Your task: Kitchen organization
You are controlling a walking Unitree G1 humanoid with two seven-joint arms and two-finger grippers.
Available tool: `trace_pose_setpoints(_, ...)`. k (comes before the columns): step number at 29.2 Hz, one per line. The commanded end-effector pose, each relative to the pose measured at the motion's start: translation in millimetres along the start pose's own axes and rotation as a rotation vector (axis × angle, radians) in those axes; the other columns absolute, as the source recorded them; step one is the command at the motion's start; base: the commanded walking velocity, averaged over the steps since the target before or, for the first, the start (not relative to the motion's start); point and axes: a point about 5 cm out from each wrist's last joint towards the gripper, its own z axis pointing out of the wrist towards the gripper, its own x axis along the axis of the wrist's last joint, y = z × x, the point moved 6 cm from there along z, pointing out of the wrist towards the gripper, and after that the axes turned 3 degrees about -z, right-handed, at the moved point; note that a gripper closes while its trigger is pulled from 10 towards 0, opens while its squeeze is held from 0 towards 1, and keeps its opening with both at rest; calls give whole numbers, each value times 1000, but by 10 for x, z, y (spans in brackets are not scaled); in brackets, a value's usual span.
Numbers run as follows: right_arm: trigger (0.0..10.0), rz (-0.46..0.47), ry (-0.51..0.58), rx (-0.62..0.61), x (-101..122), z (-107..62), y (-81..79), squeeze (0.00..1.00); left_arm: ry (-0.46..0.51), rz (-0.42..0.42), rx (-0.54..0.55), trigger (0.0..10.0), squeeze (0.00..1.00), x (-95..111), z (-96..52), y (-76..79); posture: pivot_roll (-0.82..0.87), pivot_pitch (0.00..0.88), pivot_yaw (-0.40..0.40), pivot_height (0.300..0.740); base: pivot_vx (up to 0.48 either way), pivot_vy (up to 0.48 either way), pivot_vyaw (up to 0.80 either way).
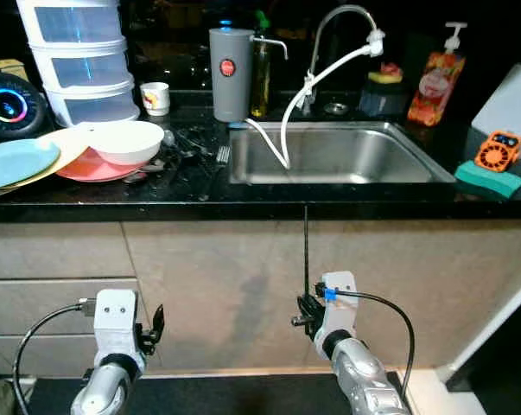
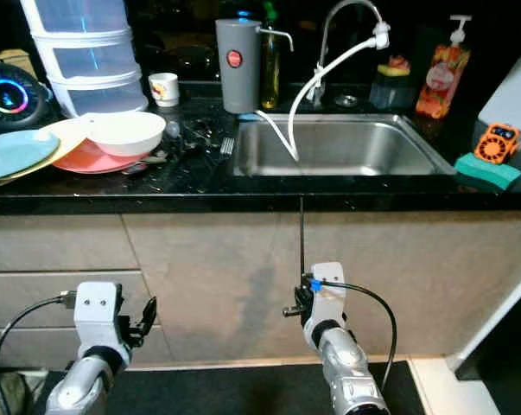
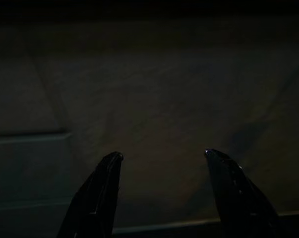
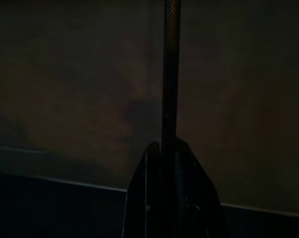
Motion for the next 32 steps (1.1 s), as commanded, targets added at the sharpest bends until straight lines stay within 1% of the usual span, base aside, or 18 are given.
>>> trace_pose_setpoints(1,10000,-1,-17,9,-62,-40,-15,0,8,13,2,10000,0,-6,-32,6,34,83,-60,740,0,0,0)
trace_pose_setpoints(7,10000,3,-19,9,-73,-53,-35,0,19,0,9,10000,0,19,-57,-25,32,83,-59,740,0,0,0)
trace_pose_setpoints(10,10000,10,-11,8,-55,-49,-46,0,32,-10,5,10000,0,67,-59,-58,36,83,-56,740,0,0,0)
trace_pose_setpoints(16,10000,9,-9,5,-53,-60,-36,0,48,-28,-6,10000,0,99,-59,-48,28,75,-53,740,0,0,0)
trace_pose_setpoints(17,10000,9,-7,4,-47,-64,-30,0,45,-10,-13,10000,0,97,-56,-35,24,72,-54,740,0,0,0)
trace_pose_setpoints(18,10000,8,-6,3,-43,-68,-24,0,38,-23,-23,10000,0,83,-52,-10,22,70,-54,740,0,-300,0)
trace_pose_setpoints(20,10000,5,-4,4,-36,-70,-20,0,44,22,-42,10000,0,93,-40,36,19,70,-56,740,0,-480,0)
trace_pose_setpoints(22,10000,4,-3,4,-29,-68,-19,0,48,29,-44,10000,0,97,-37,53,17,68,-57,740,0,-480,0)
trace_pose_setpoints(23,10000,2,-2,4,-19,-64,-18,0,54,-4,-36,10000,0,105,-37,50,15,68,-57,740,0,0,0)
trace_pose_setpoints(24,10000,0,1,4,-5,-61,-12,0,55,-19,-28,10000,0,103,-39,42,12,67,-58,740,0,0,0)
trace_pose_setpoints(29,10000,-6,5,1,16,-59,18,0,64,-33,-36,10000,0,107,-49,57,7,64,-63,740,0,0,0)
trace_pose_setpoints(30,10000,-9,5,1,20,-59,26,0,70,-56,-44,10000,0,108,-56,71,4,62,-64,740,0,480,0)
trace_pose_setpoints(32,10000,-10,5,1,21,-61,33,0,70,-64,-45,10000,0,105,-58,76,0,61,-68,740,0,480,0)
